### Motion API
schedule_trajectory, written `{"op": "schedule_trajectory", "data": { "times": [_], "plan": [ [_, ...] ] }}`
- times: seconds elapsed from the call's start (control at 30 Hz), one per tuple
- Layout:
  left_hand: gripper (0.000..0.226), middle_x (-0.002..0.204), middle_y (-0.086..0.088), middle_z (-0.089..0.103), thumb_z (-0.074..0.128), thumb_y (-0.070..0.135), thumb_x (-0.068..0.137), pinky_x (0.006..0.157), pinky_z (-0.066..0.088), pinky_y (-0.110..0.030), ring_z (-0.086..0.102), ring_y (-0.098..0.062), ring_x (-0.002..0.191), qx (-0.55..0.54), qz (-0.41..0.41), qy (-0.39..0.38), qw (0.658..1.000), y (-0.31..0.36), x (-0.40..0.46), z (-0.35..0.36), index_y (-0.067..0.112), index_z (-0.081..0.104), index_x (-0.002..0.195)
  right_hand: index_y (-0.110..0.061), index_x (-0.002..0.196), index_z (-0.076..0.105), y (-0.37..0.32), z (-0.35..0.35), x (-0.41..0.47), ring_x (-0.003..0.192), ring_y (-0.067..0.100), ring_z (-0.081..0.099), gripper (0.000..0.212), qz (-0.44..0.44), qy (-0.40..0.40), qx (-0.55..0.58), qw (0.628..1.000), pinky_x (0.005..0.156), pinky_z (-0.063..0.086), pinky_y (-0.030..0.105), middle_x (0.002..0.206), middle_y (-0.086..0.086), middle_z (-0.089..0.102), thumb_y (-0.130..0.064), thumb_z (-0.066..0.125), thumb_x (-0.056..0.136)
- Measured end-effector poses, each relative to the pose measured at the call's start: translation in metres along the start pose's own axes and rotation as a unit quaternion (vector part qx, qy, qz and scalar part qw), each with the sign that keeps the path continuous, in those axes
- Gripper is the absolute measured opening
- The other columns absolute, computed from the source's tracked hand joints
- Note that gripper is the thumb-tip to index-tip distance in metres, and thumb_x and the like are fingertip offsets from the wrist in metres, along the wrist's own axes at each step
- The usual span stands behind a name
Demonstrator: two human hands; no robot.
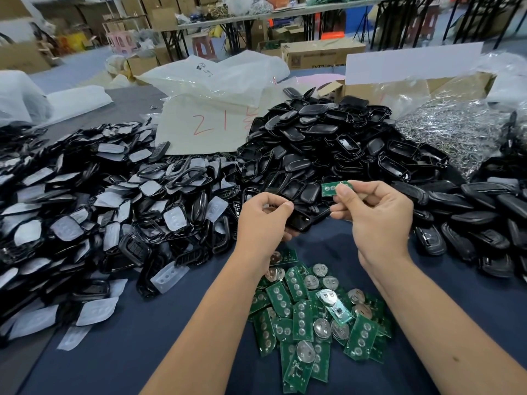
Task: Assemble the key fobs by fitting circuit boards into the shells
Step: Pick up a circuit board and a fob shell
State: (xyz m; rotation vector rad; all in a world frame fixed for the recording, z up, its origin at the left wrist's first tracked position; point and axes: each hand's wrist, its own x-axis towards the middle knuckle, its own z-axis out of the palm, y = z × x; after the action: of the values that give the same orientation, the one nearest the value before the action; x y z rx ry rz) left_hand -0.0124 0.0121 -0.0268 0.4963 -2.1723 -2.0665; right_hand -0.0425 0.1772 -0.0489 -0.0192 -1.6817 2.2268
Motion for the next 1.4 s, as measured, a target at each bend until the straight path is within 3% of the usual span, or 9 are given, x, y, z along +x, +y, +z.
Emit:
{"op": "schedule_trajectory", "data": {
  "times": [0.13, 0.3, 0.4, 0.53, 0.7, 1.2, 1.33, 1.4],
  "plan": [
    [0.01, 0.073, -0.008, 0.069, 0.07, 0.008, 0.097, 0.053, 0.056, -0.023, 0.073, -0.023, 0.057, -0.068, -0.024, 0.009, 0.997, 0.001, 0.0, 0.0, 0.006, 0.062, 0.091, -0.003, 0.096, 0.071, 0.0, 0.001, -0.001, 0.059, 0.02, 0.072, 0.011, -0.008, -0.015, -0.01, 1.0, 0.055, 0.058, 0.026, 0.072, 0.011, 0.075, -0.005, 0.079, 0.091],
    [0.013, 0.104, -0.028, 0.07, 0.067, 0.011, 0.1, 0.064, 0.064, -0.029, 0.078, -0.033, 0.071, -0.113, -0.037, 0.006, 0.993, 0.001, -0.001, 0.001, 0.003, 0.058, 0.096, -0.002, 0.097, 0.07, -0.001, 0.003, -0.005, 0.058, 0.022, 0.071, 0.012, -0.012, -0.061, -0.018, 0.998, 0.054, 0.057, 0.026, 0.071, 0.01, 0.074, -0.005, 0.079, 0.09],
    [0.011, 0.109, -0.03, 0.069, 0.065, 0.01, 0.101, 0.073, 0.065, -0.032, 0.078, -0.035, 0.079, -0.136, -0.054, -0.013, 0.989, 0.002, 0.0, 0.001, 0.004, 0.058, 0.095, -0.005, 0.097, 0.07, -0.001, 0.005, -0.008, 0.058, 0.022, 0.071, 0.011, -0.013, -0.093, -0.03, 0.995, 0.055, 0.057, 0.026, 0.074, 0.011, 0.075, -0.004, 0.079, 0.091],
    [0.009, 0.115, -0.03, 0.069, 0.06, 0.004, 0.102, 0.072, 0.064, -0.03, 0.078, -0.032, 0.083, -0.148, -0.065, -0.023, 0.987, 0.001, 0.002, 0.002, 0.003, 0.063, 0.093, -0.007, 0.097, 0.07, 0.0, 0.005, -0.009, 0.059, 0.024, 0.071, 0.013, -0.009, -0.122, -0.046, 0.991, 0.053, 0.057, 0.027, 0.076, 0.013, 0.075, -0.005, 0.08, 0.089],
    [0.017, 0.108, -0.027, 0.072, 0.053, 0.001, 0.104, 0.067, 0.062, -0.027, 0.079, -0.028, 0.081, -0.137, -0.07, -0.031, 0.988, 0.001, 0.003, 0.002, 0.001, 0.068, 0.096, -0.006, 0.096, 0.07, 0.003, 0.006, -0.011, 0.057, 0.023, 0.07, 0.013, -0.007, -0.148, -0.072, 0.986, 0.048, 0.054, 0.026, 0.076, 0.012, 0.076, -0.005, 0.081, 0.089],
    [0.016, 0.095, -0.019, 0.075, 0.057, 0.003, 0.104, 0.07, 0.063, -0.03, 0.078, -0.025, 0.078, -0.122, -0.058, -0.042, 0.99, 0.0, 0.001, 0.003, 0.001, 0.072, 0.099, -0.013, 0.088, 0.072, 0.0, 0.006, -0.013, 0.045, 0.014, 0.062, 0.012, -0.015, -0.155, -0.161, 0.975, 0.042, 0.047, 0.023, 0.066, 0.005, 0.072, -0.011, 0.084, 0.087],
    [0.011, 0.079, -0.006, 0.076, 0.061, 0.001, 0.101, 0.07, 0.063, -0.03, 0.077, -0.019, 0.074, -0.118, -0.045, -0.045, 0.991, -0.003, 0.001, 0.004, 0.0, 0.072, 0.099, -0.019, 0.084, 0.071, -0.002, 0.007, -0.015, 0.049, 0.014, 0.068, 0.014, -0.028, -0.135, -0.209, 0.968, 0.044, 0.047, 0.02, 0.07, -0.002, 0.075, -0.016, 0.085, 0.086],
    [0.007, 0.078, -0.003, 0.077, 0.065, -0.001, 0.098, 0.072, 0.063, -0.029, 0.077, -0.018, 0.074, -0.106, -0.034, -0.045, 0.993, -0.003, 0.0, 0.004, 0.002, 0.071, 0.1, -0.019, 0.081, 0.072, -0.004, 0.007, -0.015, 0.053, 0.014, 0.07, 0.015, -0.042, -0.127, -0.235, 0.963, 0.049, 0.054, 0.025, 0.069, -0.003, 0.074, -0.017, 0.086, 0.084]
  ]
}}
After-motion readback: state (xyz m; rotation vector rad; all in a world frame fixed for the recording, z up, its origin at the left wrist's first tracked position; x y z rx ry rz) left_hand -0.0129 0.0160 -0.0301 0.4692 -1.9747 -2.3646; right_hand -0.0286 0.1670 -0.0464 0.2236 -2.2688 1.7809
